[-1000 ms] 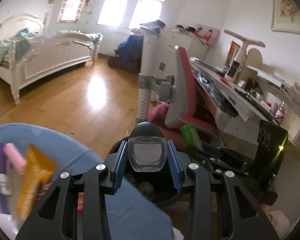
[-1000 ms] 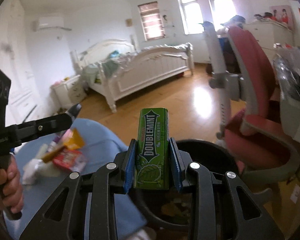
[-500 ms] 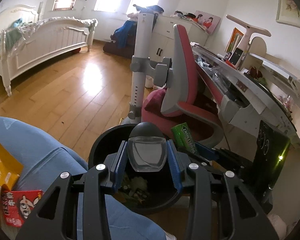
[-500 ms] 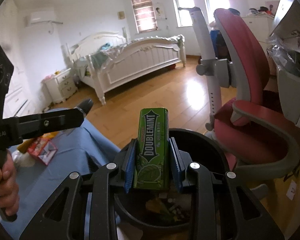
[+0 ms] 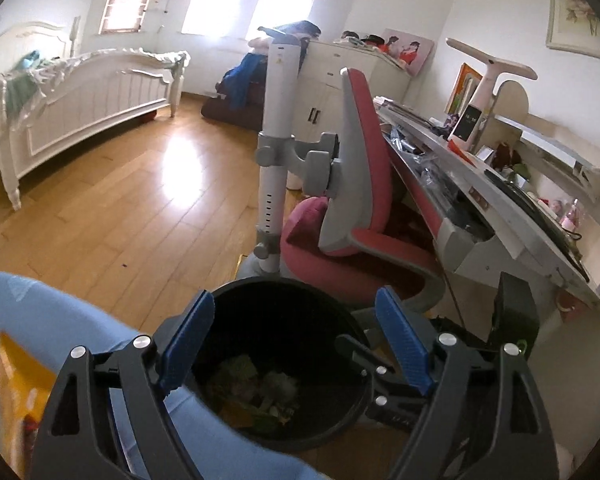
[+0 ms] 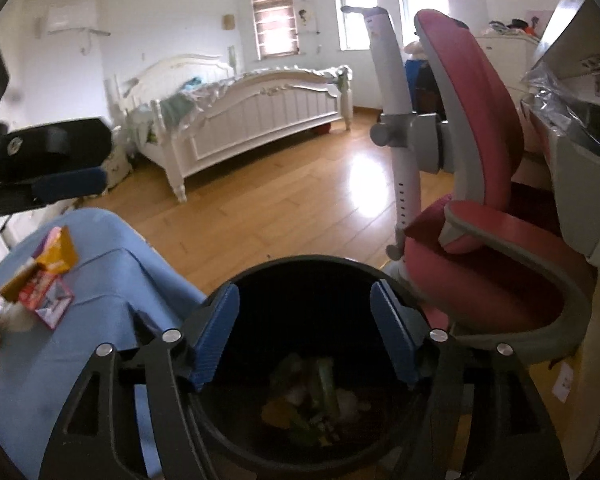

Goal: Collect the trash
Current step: 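Grasp the white quilted foil pouch with the left tool while the right tool grasps the gold wrapper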

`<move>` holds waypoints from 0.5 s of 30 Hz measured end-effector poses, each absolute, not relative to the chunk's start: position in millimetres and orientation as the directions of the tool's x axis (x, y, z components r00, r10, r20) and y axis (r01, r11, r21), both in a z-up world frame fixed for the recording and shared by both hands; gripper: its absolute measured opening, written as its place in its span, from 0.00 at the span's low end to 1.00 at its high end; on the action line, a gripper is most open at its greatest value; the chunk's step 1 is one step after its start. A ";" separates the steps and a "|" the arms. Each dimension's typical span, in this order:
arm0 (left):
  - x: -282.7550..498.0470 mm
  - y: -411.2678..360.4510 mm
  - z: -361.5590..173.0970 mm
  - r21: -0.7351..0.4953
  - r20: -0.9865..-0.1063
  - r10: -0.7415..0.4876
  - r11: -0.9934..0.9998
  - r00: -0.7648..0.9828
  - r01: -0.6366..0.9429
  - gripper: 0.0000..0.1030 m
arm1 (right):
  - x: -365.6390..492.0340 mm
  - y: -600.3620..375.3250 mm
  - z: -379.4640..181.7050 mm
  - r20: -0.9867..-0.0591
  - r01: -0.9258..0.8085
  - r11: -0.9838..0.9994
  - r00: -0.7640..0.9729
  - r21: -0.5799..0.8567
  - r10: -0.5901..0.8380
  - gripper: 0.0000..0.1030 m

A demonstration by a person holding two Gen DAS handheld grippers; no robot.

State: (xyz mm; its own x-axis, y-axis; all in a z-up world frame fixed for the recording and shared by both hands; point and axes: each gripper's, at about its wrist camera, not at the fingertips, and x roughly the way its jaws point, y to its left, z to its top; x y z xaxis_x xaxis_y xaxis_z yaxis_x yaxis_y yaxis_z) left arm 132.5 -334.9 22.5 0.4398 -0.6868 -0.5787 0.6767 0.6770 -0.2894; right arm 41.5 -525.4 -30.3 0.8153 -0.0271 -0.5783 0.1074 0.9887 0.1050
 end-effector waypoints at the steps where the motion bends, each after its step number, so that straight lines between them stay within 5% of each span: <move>1: 128.8 -327.3 23.9 -0.292 -0.579 -0.684 0.682 0.443 0.671 0.80 | 39.6 -522.3 -29.3 -0.576 0.104 0.988 0.817 0.116 -0.018 0.71; 11: 97.2 -213.4 37.4 -0.295 -0.573 -0.602 0.785 0.556 0.545 0.80 | 37.2 -444.6 -9.2 -0.579 -0.073 0.978 0.796 0.196 0.176 0.77; 15: 78.0 -151.2 32.2 -0.224 -0.600 -0.461 0.882 0.654 0.415 0.91 | 41.7 -401.5 2.1 -0.576 -0.170 0.962 0.773 0.213 0.264 0.77</move>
